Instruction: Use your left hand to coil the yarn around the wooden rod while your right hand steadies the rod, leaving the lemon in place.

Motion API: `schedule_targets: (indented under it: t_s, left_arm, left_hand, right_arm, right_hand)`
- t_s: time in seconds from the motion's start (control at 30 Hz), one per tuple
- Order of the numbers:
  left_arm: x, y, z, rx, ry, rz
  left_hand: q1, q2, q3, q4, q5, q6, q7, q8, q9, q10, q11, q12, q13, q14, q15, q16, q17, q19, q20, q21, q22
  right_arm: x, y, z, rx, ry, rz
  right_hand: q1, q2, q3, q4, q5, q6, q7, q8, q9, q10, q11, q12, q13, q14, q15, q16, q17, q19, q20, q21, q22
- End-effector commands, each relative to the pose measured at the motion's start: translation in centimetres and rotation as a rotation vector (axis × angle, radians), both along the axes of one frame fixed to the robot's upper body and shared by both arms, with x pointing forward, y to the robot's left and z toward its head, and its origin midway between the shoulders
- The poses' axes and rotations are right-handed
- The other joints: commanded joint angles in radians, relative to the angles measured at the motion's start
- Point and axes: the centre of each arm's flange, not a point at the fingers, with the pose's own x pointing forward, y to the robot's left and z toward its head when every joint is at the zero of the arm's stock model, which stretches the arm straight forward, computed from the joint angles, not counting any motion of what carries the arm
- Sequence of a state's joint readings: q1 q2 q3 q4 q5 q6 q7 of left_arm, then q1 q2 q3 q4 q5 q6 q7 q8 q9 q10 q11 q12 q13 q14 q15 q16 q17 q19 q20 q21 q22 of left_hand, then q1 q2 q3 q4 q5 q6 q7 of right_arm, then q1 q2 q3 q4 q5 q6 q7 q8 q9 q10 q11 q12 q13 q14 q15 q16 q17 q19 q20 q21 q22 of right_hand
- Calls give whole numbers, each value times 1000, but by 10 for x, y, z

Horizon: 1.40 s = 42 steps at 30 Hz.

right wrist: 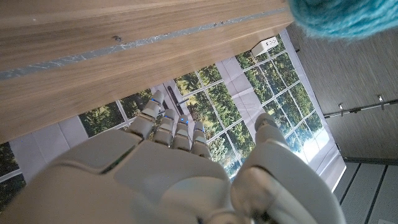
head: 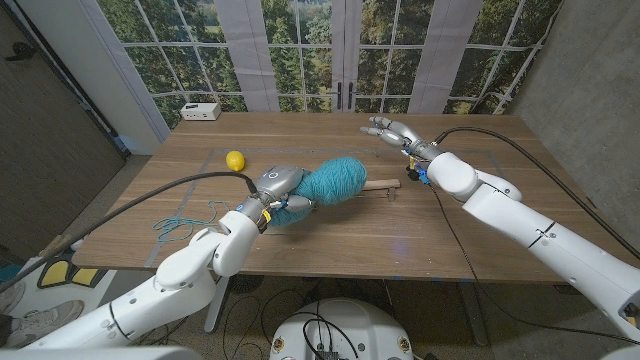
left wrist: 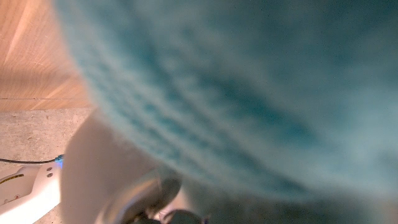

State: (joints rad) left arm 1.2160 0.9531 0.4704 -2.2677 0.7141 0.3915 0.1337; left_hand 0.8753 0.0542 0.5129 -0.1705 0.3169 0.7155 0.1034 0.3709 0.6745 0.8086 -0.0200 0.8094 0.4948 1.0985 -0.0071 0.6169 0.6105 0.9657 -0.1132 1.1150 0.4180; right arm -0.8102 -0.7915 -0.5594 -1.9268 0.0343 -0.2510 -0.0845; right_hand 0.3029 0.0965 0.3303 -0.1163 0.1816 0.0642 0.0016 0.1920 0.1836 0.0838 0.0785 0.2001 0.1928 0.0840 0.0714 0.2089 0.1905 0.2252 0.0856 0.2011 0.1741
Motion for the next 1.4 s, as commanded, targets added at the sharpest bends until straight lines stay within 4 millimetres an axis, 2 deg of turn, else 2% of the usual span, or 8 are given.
schedule_targets:
  t_s: [0.03,0.17,0.33,0.67,0.87,1.03,1.23,1.4]
  left_arm:
    - [-18,34,40,67,119,15]
    - [-27,41,50,82,113,31]
    - [-39,55,61,46,128,5]
    - [-58,79,70,30,196,10]
    - [-63,93,69,32,250,41]
    - [-69,104,73,20,249,61]
    - [-78,113,81,-5,242,24]
    - [-83,118,85,-12,248,6]
  left_hand:
    - [88,91,229,220,8,62,-55,-6,1,6,-75,29,554,298,-205,163,144,12,-101,58,275]
    - [77,80,231,229,15,87,-68,-18,-14,10,-80,27,560,282,-201,208,215,-1,-101,82,285]
    - [68,71,231,238,23,98,-86,-24,-16,20,-86,22,555,270,-201,234,266,-12,-102,94,283]
    - [59,68,231,250,34,111,-96,-27,-11,17,-89,28,578,260,-201,259,320,-17,-102,104,269]
    - [57,71,231,255,39,110,-95,-29,-7,18,-88,24,577,251,-201,259,331,-20,-103,111,265]
    - [56,74,232,258,43,107,-96,-33,-3,19,-89,21,578,249,-201,259,340,-23,-103,115,259]
    - [54,76,232,262,47,108,-96,-34,4,20,-88,18,580,247,-201,257,344,-29,-103,120,252]
    - [54,77,231,264,48,108,-99,-35,7,18,-90,20,589,246,-201,255,347,-32,-103,123,247]
  right_arm:
    - [-12,3,-9,-111,1,-101]
    - [-17,5,-12,-155,7,-134]
    - [-22,12,-13,-246,6,-208]
    - [-23,21,-15,-347,23,-305]
    - [-22,32,-17,-446,21,-378]
    - [-20,36,-19,-492,43,-396]
    - [-17,40,-24,-556,66,-431]
    - [-14,42,-28,-593,86,-459]
  right_hand:
    - [33,3,14,-19,6,4,-5,6,3,5,-1,-2,2,10,0,-5,-2,13,1,2,2]
    - [80,12,36,-44,7,24,-6,14,3,11,-6,0,2,14,-8,-6,-4,18,-1,2,1]
    - [133,16,58,-63,8,41,-5,19,4,19,-17,2,2,32,-18,-3,-5,33,1,5,1]
    - [174,7,69,-67,10,57,-12,23,5,39,-34,7,3,48,-37,-1,-6,44,-4,7,1]
    - [231,13,90,-71,17,77,-13,28,5,50,-46,8,4,64,-54,1,-6,62,-11,10,1]
    - [277,3,102,-72,23,92,-16,30,6,63,-60,8,5,85,-74,5,-7,77,-24,11,1]
    - [293,-8,102,-71,24,94,-18,29,6,65,-63,7,5,91,-77,4,-7,88,-36,13,1]
    - [317,-13,106,-70,28,104,-25,31,7,77,-76,10,6,97,-87,4,-6,93,-41,13,2]
